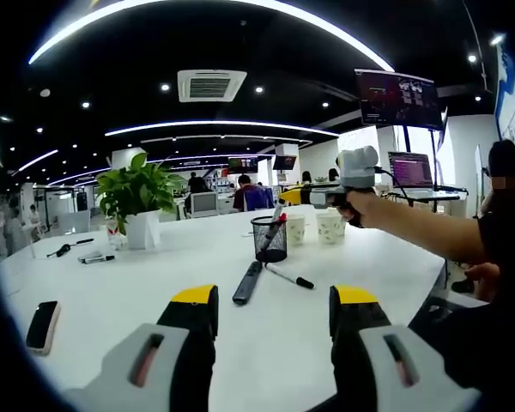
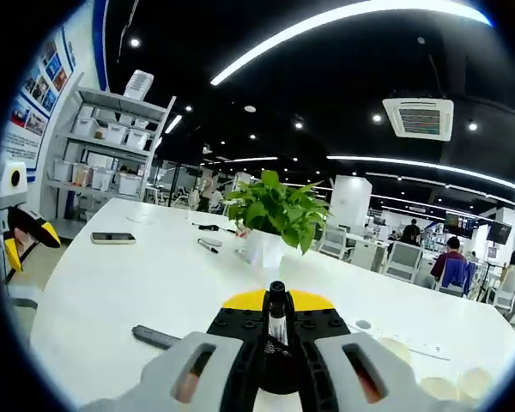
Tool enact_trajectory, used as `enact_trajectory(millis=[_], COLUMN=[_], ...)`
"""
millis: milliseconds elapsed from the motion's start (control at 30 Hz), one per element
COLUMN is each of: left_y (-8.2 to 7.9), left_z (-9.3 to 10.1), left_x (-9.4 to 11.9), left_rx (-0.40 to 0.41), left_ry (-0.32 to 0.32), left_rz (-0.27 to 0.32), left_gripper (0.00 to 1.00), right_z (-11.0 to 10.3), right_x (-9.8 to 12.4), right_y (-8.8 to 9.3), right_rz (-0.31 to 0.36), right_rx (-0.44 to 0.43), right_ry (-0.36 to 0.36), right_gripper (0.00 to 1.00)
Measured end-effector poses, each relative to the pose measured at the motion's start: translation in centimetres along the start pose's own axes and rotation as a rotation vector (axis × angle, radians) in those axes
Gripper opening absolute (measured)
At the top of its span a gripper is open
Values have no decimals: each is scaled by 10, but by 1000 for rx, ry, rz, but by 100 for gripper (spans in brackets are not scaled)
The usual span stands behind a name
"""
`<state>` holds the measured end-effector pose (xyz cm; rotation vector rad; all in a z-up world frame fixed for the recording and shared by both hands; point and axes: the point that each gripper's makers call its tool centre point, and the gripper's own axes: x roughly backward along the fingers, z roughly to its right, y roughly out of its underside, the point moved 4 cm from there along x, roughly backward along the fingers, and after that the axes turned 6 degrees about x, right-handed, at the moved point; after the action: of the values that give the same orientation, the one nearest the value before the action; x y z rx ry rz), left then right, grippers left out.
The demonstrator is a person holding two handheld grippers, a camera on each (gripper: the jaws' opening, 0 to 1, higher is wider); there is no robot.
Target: Place the scattered laser pointers and whiteboard markers into the pen holder and stack the scattered paper cups together
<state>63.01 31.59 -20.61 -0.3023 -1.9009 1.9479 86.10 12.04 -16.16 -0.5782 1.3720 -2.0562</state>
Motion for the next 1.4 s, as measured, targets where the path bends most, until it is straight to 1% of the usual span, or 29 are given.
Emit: enact_trajectory(millis=[233,367,500,900,1100,1233,1333,1400], left_y=[0,1,1,2,3,2,2,4], left_z=[-1,-1,-1,-1,-2,-1,-2,-3], left_x=[1,0,0,-1,-1,-1,-1,-1], left_rx=[0,1,0,-1,3,-1,0,0], left_ry=[-6,-4,-2,-2,-5,-3,-5,-5], left_rz=[0,-2,-5,-8,-11,-6,-7,-13], left_gripper=[53,53,53,53,53,53,53,53], right_z=[-1,-1,0,0,-3,-3,-4,-4], right_x=[-5,-6,-8,-12,-16,-19,-20,-20], right_y=[9,11,16,26,33,36,36,37], right_rz=[-34,-41,-58,-83,-110,-118,-121,-129], right_rx=[48,59,67,58,71,54,60,81], right_ry=[0,-3,-5,-15,-18,-21,-21,-19], right_gripper=[11,11,11,11,11,11,11,11])
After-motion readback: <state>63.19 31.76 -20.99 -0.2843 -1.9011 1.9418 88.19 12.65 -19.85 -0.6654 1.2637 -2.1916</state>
